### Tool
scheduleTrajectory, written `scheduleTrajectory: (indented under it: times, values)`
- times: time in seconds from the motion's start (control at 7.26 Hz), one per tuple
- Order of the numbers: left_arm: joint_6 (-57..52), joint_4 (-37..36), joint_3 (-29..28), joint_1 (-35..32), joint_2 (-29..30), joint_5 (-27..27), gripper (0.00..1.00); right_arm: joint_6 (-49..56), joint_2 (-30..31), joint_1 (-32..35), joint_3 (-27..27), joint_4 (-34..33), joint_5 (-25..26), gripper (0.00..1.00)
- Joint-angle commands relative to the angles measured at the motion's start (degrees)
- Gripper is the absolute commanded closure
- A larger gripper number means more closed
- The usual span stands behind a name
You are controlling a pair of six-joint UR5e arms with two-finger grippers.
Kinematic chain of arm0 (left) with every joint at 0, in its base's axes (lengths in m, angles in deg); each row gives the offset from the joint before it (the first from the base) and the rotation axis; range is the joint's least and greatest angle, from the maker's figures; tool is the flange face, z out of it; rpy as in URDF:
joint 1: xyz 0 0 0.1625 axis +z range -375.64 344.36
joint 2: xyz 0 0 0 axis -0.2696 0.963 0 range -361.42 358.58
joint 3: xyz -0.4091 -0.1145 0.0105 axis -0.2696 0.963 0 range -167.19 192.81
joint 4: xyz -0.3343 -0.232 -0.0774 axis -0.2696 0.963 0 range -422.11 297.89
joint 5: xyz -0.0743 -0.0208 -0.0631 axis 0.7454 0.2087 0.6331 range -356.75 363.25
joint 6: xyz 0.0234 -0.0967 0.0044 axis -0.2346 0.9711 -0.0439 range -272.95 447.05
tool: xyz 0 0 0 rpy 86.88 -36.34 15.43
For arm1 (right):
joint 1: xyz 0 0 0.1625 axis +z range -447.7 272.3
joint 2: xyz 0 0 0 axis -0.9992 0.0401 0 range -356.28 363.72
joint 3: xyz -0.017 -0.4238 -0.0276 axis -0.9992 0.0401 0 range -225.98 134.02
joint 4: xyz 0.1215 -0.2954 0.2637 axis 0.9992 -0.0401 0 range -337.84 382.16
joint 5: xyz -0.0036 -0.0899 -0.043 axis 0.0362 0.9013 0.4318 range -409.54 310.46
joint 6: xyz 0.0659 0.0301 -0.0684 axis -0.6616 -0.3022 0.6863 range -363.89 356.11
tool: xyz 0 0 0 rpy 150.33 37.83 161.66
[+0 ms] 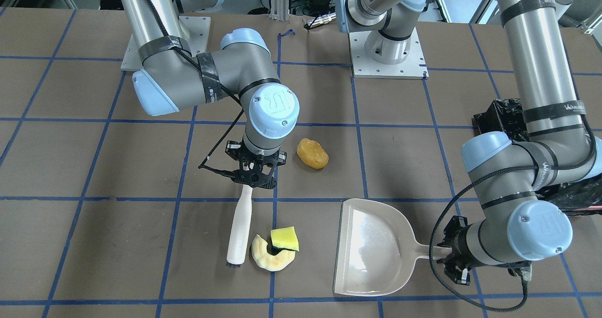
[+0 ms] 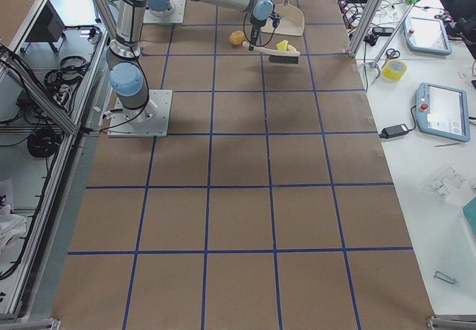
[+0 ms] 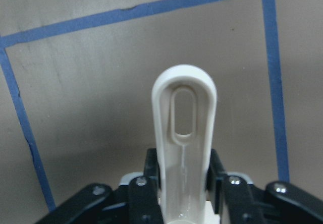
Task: Sweep and dump trash into bin
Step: 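Lower the brush behind the sponge and peel with the right gripper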
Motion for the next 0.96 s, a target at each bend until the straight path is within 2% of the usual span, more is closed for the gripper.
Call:
scheduleTrajectory:
  times: [0.0,0.83]
  values:
    - [0.63,-0.06,-0.05,-0.20,0.48,-0.79,1.00,1.01,-0.25,0.00,0.17,-0.22,0.07,0.91]
    - [3.27,2.58,-3.56,-1.52,1.45,-0.87,1.00,1.01,0.54,0.00,0.17,0.30,0.16,0.91]
